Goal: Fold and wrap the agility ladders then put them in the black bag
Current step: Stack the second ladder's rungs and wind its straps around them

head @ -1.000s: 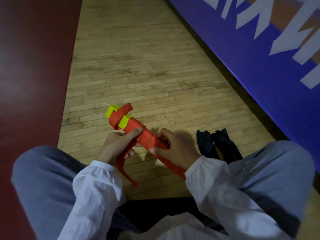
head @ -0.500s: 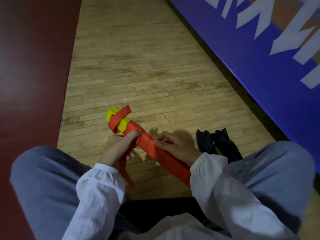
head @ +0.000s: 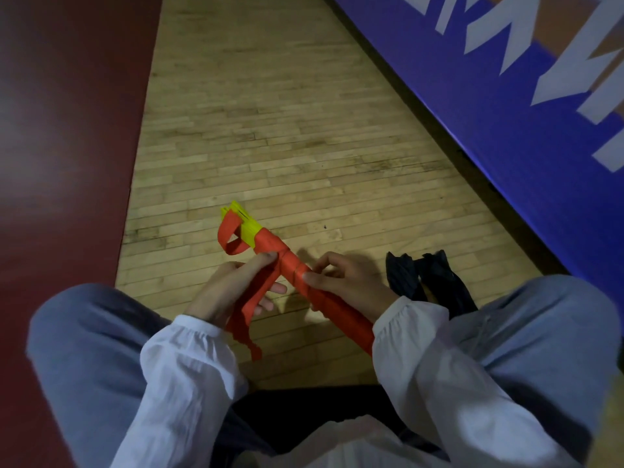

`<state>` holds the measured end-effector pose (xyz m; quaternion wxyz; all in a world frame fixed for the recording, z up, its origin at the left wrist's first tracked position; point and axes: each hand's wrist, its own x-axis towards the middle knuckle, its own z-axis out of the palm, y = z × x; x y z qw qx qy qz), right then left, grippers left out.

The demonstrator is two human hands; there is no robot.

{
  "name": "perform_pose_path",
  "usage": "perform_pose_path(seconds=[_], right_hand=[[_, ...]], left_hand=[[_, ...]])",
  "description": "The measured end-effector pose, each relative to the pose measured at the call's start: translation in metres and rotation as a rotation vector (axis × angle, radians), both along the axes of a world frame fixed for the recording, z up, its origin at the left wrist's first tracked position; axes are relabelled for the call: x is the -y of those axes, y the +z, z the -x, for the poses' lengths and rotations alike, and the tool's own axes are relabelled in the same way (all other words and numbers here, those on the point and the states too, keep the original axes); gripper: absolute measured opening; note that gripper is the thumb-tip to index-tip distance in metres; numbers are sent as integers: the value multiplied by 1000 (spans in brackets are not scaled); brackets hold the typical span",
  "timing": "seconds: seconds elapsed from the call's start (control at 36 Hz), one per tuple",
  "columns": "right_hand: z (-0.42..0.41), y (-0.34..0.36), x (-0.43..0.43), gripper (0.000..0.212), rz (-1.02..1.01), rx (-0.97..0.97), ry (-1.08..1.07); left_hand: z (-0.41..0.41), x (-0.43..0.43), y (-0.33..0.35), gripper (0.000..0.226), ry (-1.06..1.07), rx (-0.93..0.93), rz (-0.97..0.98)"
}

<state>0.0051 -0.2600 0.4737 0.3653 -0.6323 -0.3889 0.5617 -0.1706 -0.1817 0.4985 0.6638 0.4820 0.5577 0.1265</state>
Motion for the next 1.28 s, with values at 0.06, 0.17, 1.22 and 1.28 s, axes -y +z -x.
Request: perform_pose_path(seconds=[0.06, 0.17, 1.22, 1.28], right_hand=[[0, 0, 1, 27, -28, 39, -12], [4, -2, 1, 37, -66, 127, -24], [4, -12, 3, 71, 217, 33, 229], [2, -11, 1, 52, 179, 53, 216]], left_hand=[[0, -1, 1, 36, 13, 27, -7], [0, -3, 3, 33, 23, 72, 9], [-2, 6, -2, 38, 37, -12, -106], [-3, 6, 1, 37, 38, 23, -86]])
